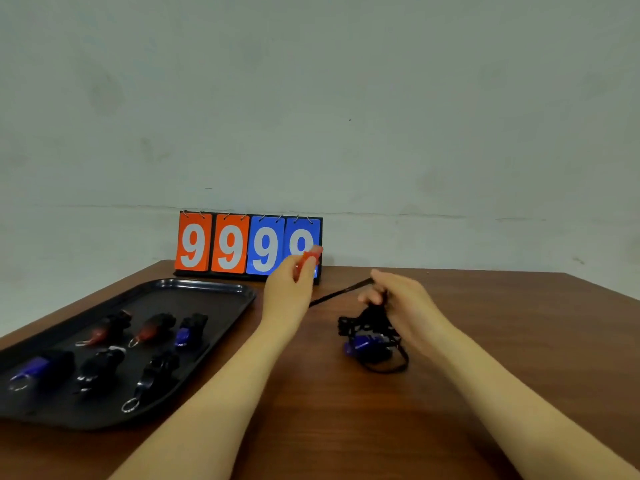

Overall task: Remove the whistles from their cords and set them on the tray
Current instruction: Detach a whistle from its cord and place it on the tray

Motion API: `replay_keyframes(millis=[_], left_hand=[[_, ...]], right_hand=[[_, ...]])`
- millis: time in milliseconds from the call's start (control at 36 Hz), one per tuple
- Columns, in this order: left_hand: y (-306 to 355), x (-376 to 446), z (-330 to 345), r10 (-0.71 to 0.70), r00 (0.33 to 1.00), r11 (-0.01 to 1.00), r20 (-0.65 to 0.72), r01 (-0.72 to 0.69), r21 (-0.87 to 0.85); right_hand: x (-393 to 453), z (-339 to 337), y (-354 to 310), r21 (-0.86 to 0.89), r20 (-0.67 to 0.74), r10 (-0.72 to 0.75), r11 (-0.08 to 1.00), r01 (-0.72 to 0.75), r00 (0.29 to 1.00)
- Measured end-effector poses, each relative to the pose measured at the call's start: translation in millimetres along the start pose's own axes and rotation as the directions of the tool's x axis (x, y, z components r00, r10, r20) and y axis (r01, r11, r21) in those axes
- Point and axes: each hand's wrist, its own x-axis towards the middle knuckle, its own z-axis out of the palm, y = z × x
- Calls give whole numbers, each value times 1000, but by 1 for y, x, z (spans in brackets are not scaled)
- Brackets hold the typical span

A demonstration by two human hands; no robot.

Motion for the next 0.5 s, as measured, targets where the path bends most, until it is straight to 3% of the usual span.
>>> replay_keyframes(millis=[56,111,333,389,417,472,500], left_hand=[[-5,-2,2,61,998,989,31,-64,133],[-10,-2,3,82,996,976,38,-88,200],[-27,5,-6,23,990,985,-139,2,175],[-31,5,-8,14,988,979,-156,19,204],[-34,6,-8,0,989,971,-149,35,238],[-39,7,-7,-63,994,932,-91,91,350],[-42,6,-6,-99,994,901,-47,110,421]], right_hand=[[-2,-8,-7,245,68,21,969,-38,997],[-5,-12,-11,331,74,39,942,-61,997],[-2,-35,-14,233,-97,-54,970,75,994],[0,-39,-10,82,-189,-77,992,94,979],[0,-40,-8,-86,-236,-111,992,93,965],[0,-40,-3,-378,-258,-184,923,76,948],[-1,-39,0,-440,-245,-197,895,72,949]])
